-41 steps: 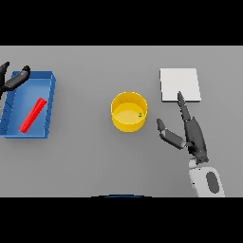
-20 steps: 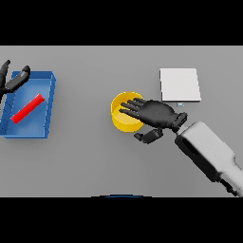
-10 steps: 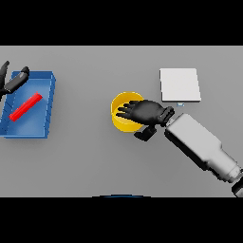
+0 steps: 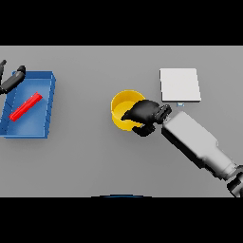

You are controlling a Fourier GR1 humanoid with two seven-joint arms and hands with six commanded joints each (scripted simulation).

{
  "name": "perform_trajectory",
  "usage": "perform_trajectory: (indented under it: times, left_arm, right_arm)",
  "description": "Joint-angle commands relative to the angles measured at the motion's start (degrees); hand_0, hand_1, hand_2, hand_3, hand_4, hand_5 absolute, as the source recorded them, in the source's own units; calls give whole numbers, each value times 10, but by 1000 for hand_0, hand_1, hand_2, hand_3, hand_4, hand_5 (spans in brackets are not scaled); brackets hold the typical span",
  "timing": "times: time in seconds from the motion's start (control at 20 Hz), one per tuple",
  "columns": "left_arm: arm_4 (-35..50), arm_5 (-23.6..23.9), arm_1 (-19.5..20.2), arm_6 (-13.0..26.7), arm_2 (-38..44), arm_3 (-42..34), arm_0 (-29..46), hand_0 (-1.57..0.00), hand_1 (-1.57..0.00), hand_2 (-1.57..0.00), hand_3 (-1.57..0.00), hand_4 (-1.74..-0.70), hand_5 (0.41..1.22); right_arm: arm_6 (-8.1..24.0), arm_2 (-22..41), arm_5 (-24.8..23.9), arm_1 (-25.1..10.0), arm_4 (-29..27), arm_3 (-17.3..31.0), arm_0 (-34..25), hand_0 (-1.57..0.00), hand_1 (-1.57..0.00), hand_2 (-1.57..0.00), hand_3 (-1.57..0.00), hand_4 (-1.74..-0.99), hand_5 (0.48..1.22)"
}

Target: Pick up the red beaker and tilt it to pour out 1 green nut into yellow bowl. Pick up the yellow bowl and place it on the metallic measuring scale.

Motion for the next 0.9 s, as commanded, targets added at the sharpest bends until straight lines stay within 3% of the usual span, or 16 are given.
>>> perform_trajectory:
  times: [0.0, 0.1, 0.2, 0.4, 0.45, 0.75, 0.85]
  left_arm:
    - [0, 1, 1, 0, -1, -7, 0, 1, 1, 1, 1, -719, 692]
    - [-4, 6, 2, -6, -5, -14, 9, 1, 1, 1, 1, -719, 693]
    - [2, 1, 9, -8, 2, -15, 10, 1, 1, 1, 1, -724, 696]
    - [-4, -2, 4, -2, -4, -9, 1, 1, 1, 1, 1, -722, 695]
    - [-5, -3, 5, 2, -6, -11, 1, 1, 1, 1, 1, -719, 697]
    - [-3, -3, 3, 1, -4, -8, -1, 1, 1, 1, 1, -717, 696]
    - [-1, -3, 3, 1, -2, -4, 3, 1, 1, 1, 1, -723, 694]
  right_arm:
    - [-7, 4, -5, -3, 4, 1, 0, -750, -693, -476, -351, -1454, 999]
    - [-14, 3, -11, -2, 0, 3, 1, -1045, -1009, -870, -574, -1552, 1079]
    - [-18, 3, -20, -6, -4, -3, 6, -1235, -1211, -1122, -834, -1614, 1130]
    - [-7, 5, -19, -5, 3, -3, -4, -1433, -1424, -1240, -1183, -1689, 1184]
    - [-20, 3, -27, -10, 1, 2, -3, -1461, -1453, -1264, -1218, -1699, 1191]
    - [-22, -28, -16, -30, -21, -28, 1, -1542, -1540, -1331, -1340, -1730, 1213]
    - [0, -40, 4, -29, -33, -48, -2, -1553, -1551, -1344, -1317, -1734, 1216]
